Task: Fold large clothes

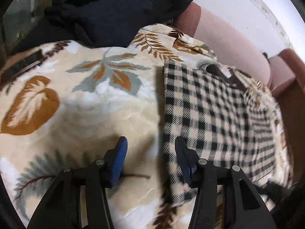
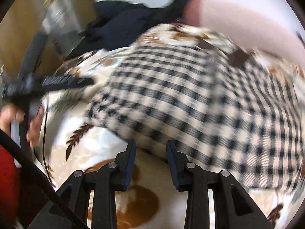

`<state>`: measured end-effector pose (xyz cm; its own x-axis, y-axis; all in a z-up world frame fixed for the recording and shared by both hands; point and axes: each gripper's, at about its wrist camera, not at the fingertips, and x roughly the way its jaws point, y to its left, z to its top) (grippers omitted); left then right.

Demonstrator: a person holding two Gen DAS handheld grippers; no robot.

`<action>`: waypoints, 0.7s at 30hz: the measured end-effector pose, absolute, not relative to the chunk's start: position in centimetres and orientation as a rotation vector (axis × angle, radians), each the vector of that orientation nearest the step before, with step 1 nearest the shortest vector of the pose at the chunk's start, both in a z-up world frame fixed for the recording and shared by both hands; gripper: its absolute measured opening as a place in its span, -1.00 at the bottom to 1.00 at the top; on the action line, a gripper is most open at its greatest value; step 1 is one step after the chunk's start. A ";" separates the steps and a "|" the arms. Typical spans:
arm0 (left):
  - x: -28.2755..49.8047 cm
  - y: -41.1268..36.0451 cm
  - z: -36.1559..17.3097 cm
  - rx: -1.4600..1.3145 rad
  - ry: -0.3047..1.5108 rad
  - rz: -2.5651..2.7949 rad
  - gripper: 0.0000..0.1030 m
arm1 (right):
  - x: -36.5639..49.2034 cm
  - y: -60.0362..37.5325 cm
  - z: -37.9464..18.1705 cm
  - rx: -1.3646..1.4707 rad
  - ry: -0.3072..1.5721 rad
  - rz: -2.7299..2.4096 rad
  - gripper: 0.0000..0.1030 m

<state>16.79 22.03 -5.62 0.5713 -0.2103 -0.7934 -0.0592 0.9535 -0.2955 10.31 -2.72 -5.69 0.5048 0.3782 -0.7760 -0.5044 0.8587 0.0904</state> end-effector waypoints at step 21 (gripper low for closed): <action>20.1 19.3 -7.4 -0.325 1.013 -0.160 0.09 | 7.6 0.9 -8.3 -0.414 0.805 0.519 -0.07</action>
